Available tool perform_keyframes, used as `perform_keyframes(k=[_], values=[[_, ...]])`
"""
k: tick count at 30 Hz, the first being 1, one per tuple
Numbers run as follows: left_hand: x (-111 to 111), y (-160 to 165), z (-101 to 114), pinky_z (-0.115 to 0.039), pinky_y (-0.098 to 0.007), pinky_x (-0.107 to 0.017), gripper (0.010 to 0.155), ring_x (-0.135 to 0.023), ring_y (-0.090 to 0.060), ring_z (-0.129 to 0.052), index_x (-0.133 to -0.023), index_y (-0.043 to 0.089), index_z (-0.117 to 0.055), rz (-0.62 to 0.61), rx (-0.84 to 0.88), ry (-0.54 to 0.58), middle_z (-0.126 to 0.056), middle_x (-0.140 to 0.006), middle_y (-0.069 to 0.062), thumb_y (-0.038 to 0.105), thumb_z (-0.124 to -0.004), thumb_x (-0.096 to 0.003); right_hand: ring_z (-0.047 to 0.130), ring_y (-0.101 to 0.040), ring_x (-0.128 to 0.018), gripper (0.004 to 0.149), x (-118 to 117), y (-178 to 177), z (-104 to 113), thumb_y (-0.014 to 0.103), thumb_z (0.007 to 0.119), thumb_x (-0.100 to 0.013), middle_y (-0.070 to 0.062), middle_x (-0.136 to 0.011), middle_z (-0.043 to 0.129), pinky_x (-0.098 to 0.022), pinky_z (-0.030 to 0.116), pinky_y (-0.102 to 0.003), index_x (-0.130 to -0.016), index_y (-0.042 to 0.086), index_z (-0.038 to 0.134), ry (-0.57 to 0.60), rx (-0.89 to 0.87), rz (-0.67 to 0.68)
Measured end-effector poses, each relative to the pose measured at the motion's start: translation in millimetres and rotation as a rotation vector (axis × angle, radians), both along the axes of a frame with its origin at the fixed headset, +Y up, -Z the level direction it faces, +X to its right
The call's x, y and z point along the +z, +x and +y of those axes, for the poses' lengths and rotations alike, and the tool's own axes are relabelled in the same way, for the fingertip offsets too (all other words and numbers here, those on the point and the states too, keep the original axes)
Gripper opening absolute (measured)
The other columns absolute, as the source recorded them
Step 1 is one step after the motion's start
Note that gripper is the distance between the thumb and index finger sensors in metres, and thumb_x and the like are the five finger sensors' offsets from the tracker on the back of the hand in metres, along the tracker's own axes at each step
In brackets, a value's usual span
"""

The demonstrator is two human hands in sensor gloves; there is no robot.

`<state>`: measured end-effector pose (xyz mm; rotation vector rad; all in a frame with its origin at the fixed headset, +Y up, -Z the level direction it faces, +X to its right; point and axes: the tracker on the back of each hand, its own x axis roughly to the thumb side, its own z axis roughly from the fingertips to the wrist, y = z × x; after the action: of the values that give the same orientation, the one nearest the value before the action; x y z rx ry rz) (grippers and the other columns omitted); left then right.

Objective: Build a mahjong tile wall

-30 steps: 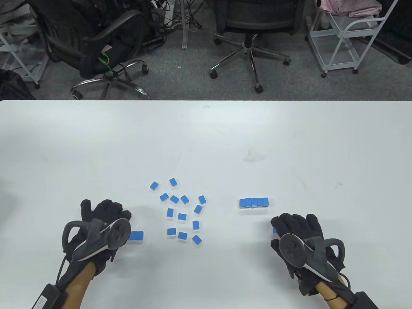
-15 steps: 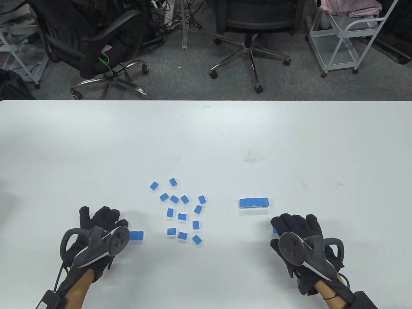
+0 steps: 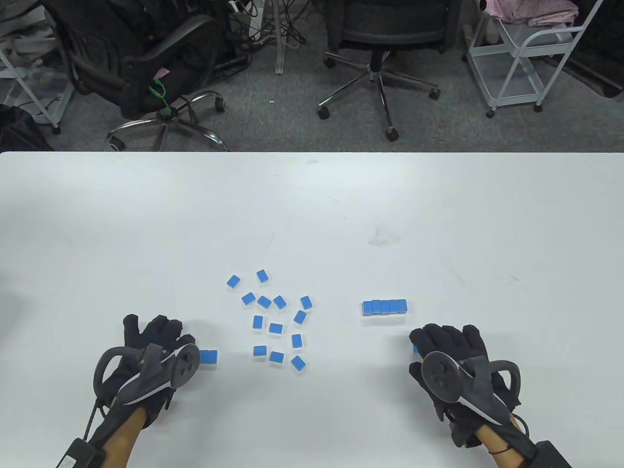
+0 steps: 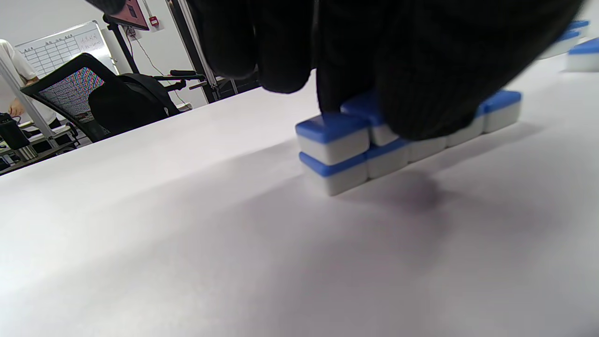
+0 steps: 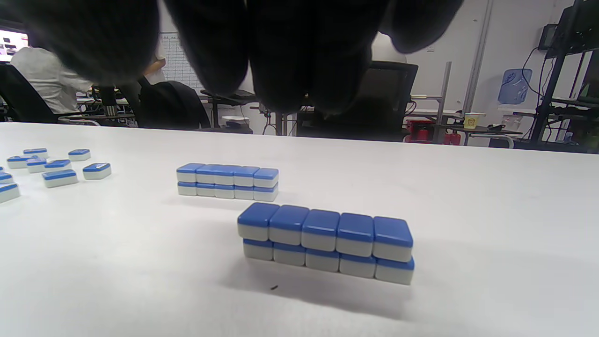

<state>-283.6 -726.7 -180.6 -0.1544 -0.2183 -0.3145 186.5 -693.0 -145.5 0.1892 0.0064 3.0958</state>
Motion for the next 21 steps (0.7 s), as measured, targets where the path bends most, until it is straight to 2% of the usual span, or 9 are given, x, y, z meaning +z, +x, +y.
perform_keyframes(k=[7, 10, 15, 19, 21], values=[[1, 0, 1, -0.032, -0.073, -0.08, 0.06, -0.111, -0.027, -0.055, -0.098, 0.037, -0.077, 0.008, 0.003, -0.01, -0.061, -0.113, 0.006, 0.053, -0.087, -0.0417, 0.073, -0.033, -0.096, 0.063, 0, 0, 0, 0.053, 0.073, -0.035, -0.003, -0.104, 0.074, -0.076, 0.047, -0.062, -0.093, 0.03, 0.067, 0.003, 0.001, 0.001], [0, -2, 3, -0.032, -0.074, -0.079, 0.064, -0.111, -0.027, -0.055, -0.102, 0.037, -0.073, 0.013, 0.018, -0.014, -0.06, -0.114, 0.006, 0.055, -0.087, -0.0414, 0.073, -0.033, -0.096, 0.063, 0, 0, 0, 0.053, 0.073, -0.035, -0.003, -0.104, 0.074, -0.076, 0.046, -0.062, -0.093, 0.03, 0.067, -0.001, 0.0, 0.0], [-2, -10, 33, -0.033, -0.073, -0.08, 0.065, -0.111, -0.027, -0.055, -0.103, 0.04, -0.07, 0.058, 0.132, 0.064, -0.059, -0.116, 0.006, 0.057, -0.084, -0.0426, 0.073, -0.033, -0.096, 0.063, 1, 1, 2, 0.053, 0.073, -0.035, -0.003, -0.104, 0.074, -0.076, 0.046, -0.062, -0.093, 0.03, 0.067, 0.012, -0.003, -0.002], [-21, -4, 51, -0.039, -0.072, -0.081, 0.061, -0.11, -0.026, -0.062, -0.103, 0.045, -0.07, 0.059, 0.129, 0.068, -0.068, -0.112, 0.01, 0.055, -0.084, -0.044, 0.073, -0.032, -0.096, 0.063, 1, 0, 2, 0.053, 0.073, -0.035, -0.003, -0.104, 0.074, -0.076, 0.046, -0.062, -0.093, 0.03, 0.067, 0.014, -0.006, -0.001], [-39, 8, 55, -0.045, -0.071, -0.081, 0.06, -0.107, -0.024, -0.068, -0.102, 0.048, -0.069, 0.034, 0.07, 0.046, -0.074, -0.108, 0.012, 0.055, -0.084, -0.0441, 0.073, -0.033, -0.096, 0.063, 2, 0, 1, 0.053, 0.073, -0.035, -0.003, -0.104, 0.074, -0.076, 0.047, -0.062, -0.093, 0.03, 0.067, 0.012, -0.001, 0.003]])
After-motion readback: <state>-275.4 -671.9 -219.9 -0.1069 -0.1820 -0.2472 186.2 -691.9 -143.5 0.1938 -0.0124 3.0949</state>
